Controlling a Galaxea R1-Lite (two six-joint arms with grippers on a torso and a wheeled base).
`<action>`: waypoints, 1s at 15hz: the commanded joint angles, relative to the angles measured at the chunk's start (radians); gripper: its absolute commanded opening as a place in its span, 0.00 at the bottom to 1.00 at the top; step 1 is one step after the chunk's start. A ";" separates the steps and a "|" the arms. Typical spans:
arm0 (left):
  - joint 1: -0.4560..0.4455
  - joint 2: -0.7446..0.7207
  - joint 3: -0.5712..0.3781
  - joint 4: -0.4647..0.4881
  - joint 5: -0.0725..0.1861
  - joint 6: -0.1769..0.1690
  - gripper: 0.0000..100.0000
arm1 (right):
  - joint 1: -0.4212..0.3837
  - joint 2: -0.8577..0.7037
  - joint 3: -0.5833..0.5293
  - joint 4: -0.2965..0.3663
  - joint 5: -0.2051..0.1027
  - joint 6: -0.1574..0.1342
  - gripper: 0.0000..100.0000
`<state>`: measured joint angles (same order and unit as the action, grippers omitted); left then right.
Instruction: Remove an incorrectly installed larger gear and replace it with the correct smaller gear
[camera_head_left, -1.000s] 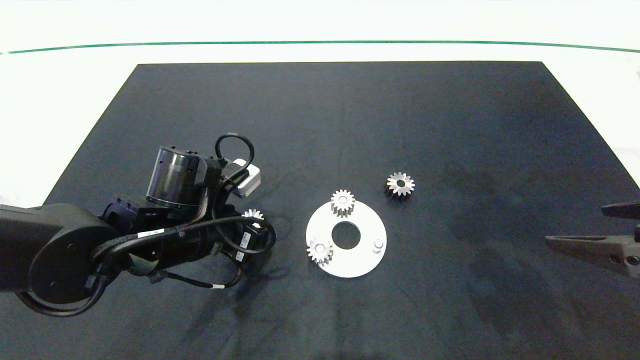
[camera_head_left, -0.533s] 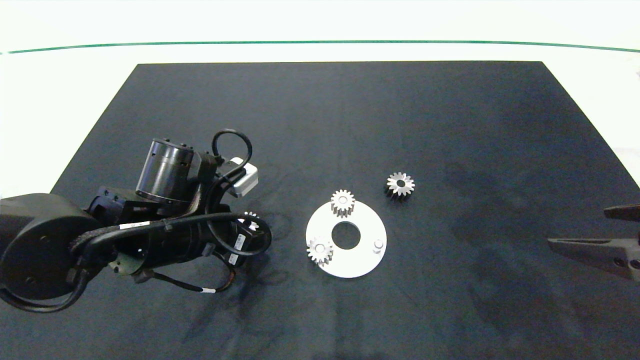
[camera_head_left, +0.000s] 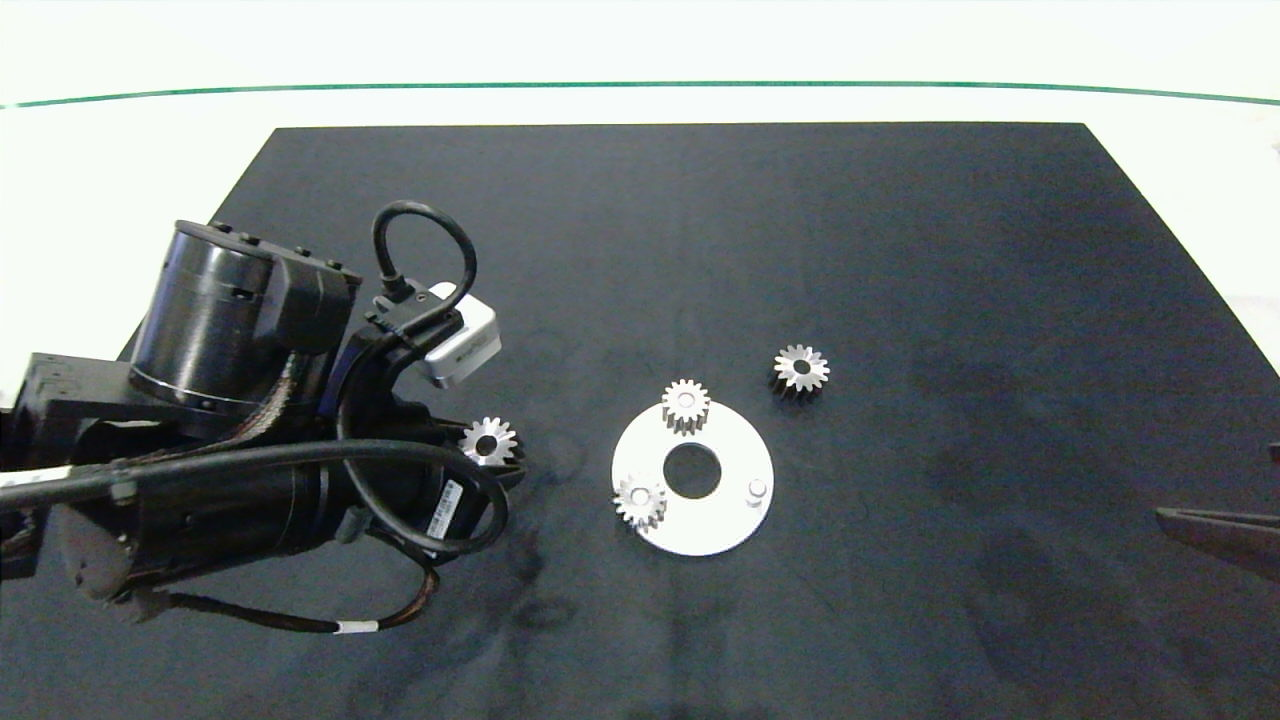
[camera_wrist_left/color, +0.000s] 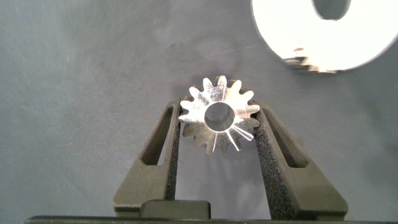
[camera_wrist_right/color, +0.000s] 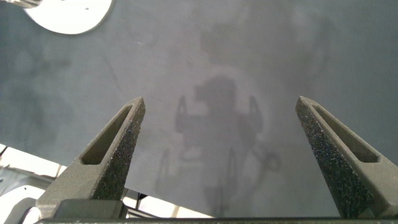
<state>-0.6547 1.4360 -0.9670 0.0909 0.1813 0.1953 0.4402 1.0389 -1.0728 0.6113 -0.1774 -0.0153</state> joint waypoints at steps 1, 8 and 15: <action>-0.125 -0.042 -0.016 -0.010 0.049 -0.024 0.22 | -0.064 -0.115 0.057 0.005 -0.002 0.009 1.00; -0.232 0.078 -0.038 -0.145 0.078 -0.047 0.22 | -0.175 -0.312 0.142 0.008 -0.004 0.018 1.00; -0.376 0.236 -0.079 -0.234 0.121 -0.047 0.22 | -0.184 -0.362 0.134 0.041 -0.005 0.017 1.00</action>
<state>-1.0106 1.6232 -1.0274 -0.1419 0.3002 0.1477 0.2560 0.6870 -0.9400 0.6479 -0.1813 0.0017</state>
